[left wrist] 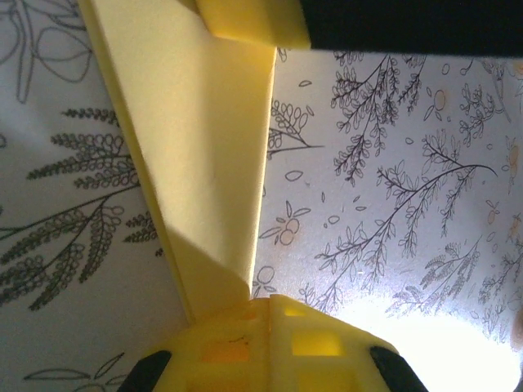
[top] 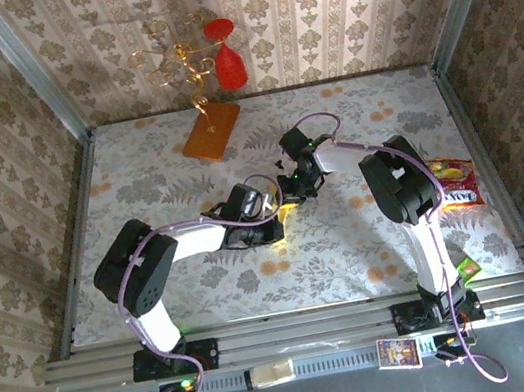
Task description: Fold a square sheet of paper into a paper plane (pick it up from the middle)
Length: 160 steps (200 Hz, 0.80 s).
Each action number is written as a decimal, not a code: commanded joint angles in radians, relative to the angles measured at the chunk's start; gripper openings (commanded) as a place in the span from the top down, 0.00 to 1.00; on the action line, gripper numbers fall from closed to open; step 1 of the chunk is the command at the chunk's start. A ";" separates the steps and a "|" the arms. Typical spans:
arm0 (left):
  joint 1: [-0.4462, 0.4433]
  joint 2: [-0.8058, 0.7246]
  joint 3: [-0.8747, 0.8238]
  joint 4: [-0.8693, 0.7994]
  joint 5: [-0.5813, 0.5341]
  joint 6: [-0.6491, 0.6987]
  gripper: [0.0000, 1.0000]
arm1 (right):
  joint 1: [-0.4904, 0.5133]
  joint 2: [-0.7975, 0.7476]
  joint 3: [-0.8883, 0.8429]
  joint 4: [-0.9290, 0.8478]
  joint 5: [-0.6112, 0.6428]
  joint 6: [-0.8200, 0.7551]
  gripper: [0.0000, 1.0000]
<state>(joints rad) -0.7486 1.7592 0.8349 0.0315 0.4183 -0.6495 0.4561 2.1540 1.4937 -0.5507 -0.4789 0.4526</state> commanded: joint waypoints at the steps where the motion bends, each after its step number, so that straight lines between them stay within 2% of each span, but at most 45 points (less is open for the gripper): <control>1: -0.023 -0.024 -0.045 -0.148 0.030 0.021 0.95 | -0.005 0.067 0.000 -0.044 0.095 0.014 0.86; 124: -0.038 -0.070 -0.102 -0.186 -0.005 0.008 0.97 | -0.004 0.071 0.003 -0.048 0.094 0.015 0.86; 160: -0.036 -0.188 -0.097 -0.185 -0.061 -0.010 0.99 | 0.001 0.030 -0.022 -0.045 0.064 0.026 0.86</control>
<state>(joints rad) -0.7753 1.6600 0.7544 -0.0479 0.4061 -0.6434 0.4564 2.1609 1.5066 -0.5659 -0.4828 0.4538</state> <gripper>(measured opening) 0.051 0.143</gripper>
